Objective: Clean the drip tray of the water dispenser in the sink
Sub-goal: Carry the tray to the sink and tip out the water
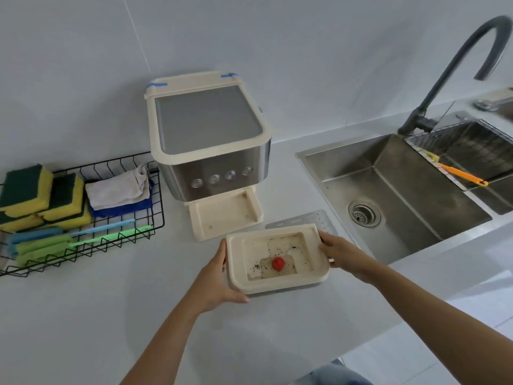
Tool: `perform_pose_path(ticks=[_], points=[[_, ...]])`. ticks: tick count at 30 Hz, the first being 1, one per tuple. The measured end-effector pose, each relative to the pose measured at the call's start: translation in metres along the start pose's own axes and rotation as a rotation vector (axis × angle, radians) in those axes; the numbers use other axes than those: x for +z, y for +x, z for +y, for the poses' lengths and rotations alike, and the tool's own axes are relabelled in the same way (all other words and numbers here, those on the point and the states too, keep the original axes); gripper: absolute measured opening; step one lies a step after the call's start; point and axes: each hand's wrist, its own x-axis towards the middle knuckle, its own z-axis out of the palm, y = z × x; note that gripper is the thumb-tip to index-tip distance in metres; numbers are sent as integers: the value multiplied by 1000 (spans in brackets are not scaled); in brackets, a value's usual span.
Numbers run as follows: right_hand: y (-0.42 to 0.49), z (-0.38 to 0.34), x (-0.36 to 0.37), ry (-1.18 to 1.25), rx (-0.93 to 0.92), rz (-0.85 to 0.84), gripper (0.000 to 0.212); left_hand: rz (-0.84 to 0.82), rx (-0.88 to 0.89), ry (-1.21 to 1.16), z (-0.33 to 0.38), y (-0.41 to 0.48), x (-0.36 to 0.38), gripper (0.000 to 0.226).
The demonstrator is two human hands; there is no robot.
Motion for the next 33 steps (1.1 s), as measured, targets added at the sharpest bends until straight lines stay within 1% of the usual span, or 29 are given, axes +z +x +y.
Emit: perform_pose_path(ticks=[2, 5, 7, 8, 10, 12, 13, 15, 18, 21, 26, 29, 33], points=[[4, 4, -18, 4, 3, 43, 41, -16, 7, -20, 13, 13, 9, 125], [16, 15, -53, -7, 2, 112, 42, -41, -3, -61, 35, 36, 28, 122], [26, 21, -83, -29, -20, 132, 43, -39, -7, -97, 53, 56, 47, 120], [31, 23, -100, -49, -37, 135, 43, -27, -14, -124, 60, 68, 57, 114], [40, 28, -137, -81, -70, 122, 42, 18, -45, -208, 75, 93, 79, 99], [47, 33, -176, -89, -101, 102, 40, 83, -92, -289, 99, 114, 102, 94], [50, 36, -197, -99, -104, 95, 38, 142, -120, -326, 111, 124, 114, 89], [52, 42, -234, -106, -106, 81, 36, 265, -159, -397, 138, 142, 138, 70], [56, 49, -281, -76, -128, 59, 41, 294, -190, -488, 170, 167, 169, 62], [62, 60, -314, -58, -118, 61, 36, 329, -217, -569, 193, 186, 191, 58], [73, 78, -342, -3, -74, 58, 34, 361, -248, -511, 212, 207, 210, 54], [78, 86, -348, 57, -47, 55, 35, 358, -259, -471, 220, 216, 212, 56], [83, 92, -349, 116, -25, 56, 31, 362, -262, -401, 226, 225, 209, 56]])
